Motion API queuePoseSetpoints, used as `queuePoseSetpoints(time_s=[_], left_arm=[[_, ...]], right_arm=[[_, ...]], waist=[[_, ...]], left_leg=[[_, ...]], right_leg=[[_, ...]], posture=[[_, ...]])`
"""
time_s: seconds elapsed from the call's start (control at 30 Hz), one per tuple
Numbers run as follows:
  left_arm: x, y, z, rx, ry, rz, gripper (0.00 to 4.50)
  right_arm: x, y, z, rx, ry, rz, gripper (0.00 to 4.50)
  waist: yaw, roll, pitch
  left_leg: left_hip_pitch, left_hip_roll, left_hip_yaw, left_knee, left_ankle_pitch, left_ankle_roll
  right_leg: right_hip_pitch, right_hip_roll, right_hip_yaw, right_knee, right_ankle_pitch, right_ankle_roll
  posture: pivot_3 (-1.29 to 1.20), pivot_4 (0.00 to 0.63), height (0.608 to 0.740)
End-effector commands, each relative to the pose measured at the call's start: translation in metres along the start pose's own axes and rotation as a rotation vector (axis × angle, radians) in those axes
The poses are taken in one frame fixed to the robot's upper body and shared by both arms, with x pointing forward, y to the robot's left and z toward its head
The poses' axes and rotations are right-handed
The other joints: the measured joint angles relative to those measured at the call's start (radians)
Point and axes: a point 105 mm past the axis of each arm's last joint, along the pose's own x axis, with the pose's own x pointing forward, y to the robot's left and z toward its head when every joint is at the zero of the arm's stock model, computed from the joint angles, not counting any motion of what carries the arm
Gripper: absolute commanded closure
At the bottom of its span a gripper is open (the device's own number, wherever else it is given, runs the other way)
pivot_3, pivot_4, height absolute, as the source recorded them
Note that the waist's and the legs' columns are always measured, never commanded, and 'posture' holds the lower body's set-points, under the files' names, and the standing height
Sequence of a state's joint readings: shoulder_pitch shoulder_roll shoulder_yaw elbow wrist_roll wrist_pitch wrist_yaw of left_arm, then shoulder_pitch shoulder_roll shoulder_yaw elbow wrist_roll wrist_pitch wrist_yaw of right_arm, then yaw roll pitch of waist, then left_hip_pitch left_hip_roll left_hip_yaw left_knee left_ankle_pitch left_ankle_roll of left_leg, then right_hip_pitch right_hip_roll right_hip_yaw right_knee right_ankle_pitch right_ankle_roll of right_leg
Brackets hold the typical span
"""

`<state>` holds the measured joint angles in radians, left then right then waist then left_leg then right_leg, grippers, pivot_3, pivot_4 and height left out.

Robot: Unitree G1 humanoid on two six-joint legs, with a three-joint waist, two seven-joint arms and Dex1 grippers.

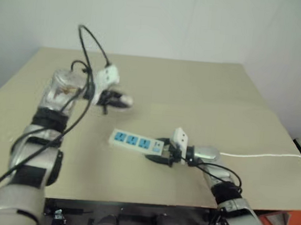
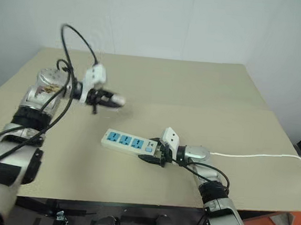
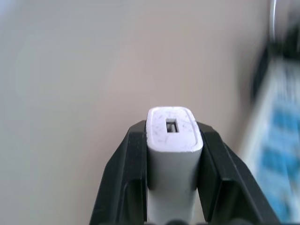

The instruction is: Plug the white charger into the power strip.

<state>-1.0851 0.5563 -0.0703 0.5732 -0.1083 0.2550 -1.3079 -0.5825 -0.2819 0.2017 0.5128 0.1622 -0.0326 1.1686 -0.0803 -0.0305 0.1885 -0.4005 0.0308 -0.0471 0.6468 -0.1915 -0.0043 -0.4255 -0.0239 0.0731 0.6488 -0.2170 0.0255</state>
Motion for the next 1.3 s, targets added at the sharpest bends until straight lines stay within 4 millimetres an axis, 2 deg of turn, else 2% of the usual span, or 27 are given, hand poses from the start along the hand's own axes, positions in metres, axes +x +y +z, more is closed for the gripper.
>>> queuePoseSetpoints(time_s=[0.03, 0.17, 0.4, 0.73, 0.9, 1.3], left_arm=[[-0.010, -0.011, 0.016, -0.051, -0.111, -0.044, 3.48], [-0.006, -0.020, 0.025, -0.170, -0.214, -0.072, 3.48], [0.000, -0.042, 0.033, -0.156, -0.400, -0.022, 3.48], [-0.002, -0.084, 0.008, -0.194, -0.329, -0.202, 3.48], [-0.001, -0.087, 0.000, -0.223, -0.317, -0.194, 3.48], [-0.004, -0.088, 0.001, -0.229, -0.337, -0.208, 3.48]], right_arm=[[0.005, 0.009, -0.001, 0.022, 0.003, 0.083, 1.05], [0.009, 0.014, -0.005, 0.026, 0.024, 0.140, 1.05], [0.019, 0.015, -0.016, 0.001, 0.070, 0.156, 1.05], [0.021, 0.017, -0.030, 0.037, 0.126, 0.203, 1.05], [0.024, 0.019, -0.023, 0.044, 0.086, 0.215, 1.05], [0.033, 0.015, 0.005, 0.006, -0.019, 0.203, 1.05]], waist=[[-0.009, 0.000, 0.000], [-0.011, 0.000, 0.000], [-0.020, 0.000, 0.000], [-0.036, 0.000, -0.001], [-0.038, 0.000, -0.001], [-0.042, 0.000, 0.000]], left_leg=[[0.001, 0.000, 0.000, -0.001, 0.000, 0.000], [0.003, 0.000, -0.002, 0.000, 0.000, 0.000], [0.008, 0.001, -0.001, 0.000, 0.000, 0.000], [0.023, 0.002, -0.002, -0.002, 0.000, -0.001], [0.026, 0.002, -0.002, -0.002, 0.000, -0.001], [0.025, 0.002, -0.002, -0.004, 0.000, -0.001]], right_leg=[[0.000, 0.000, 0.000, 0.001, 0.000, 0.000], [0.001, 0.001, -0.001, 0.003, 0.000, 0.000], [0.005, 0.001, 0.000, 0.003, 0.001, 0.001], [0.013, 0.004, 0.002, 0.012, 0.000, -0.002], [0.019, 0.004, 0.002, 0.008, -0.002, -0.004], [0.017, 0.004, 0.001, 0.007, -0.004, -0.007]], posture=[[0.00, 0.150, 0.740], [0.00, 0.150, 0.740], [0.00, 0.150, 0.740], [0.00, 0.150, 0.740], [0.00, 0.150, 0.740], [0.00, 0.150, 0.740]])
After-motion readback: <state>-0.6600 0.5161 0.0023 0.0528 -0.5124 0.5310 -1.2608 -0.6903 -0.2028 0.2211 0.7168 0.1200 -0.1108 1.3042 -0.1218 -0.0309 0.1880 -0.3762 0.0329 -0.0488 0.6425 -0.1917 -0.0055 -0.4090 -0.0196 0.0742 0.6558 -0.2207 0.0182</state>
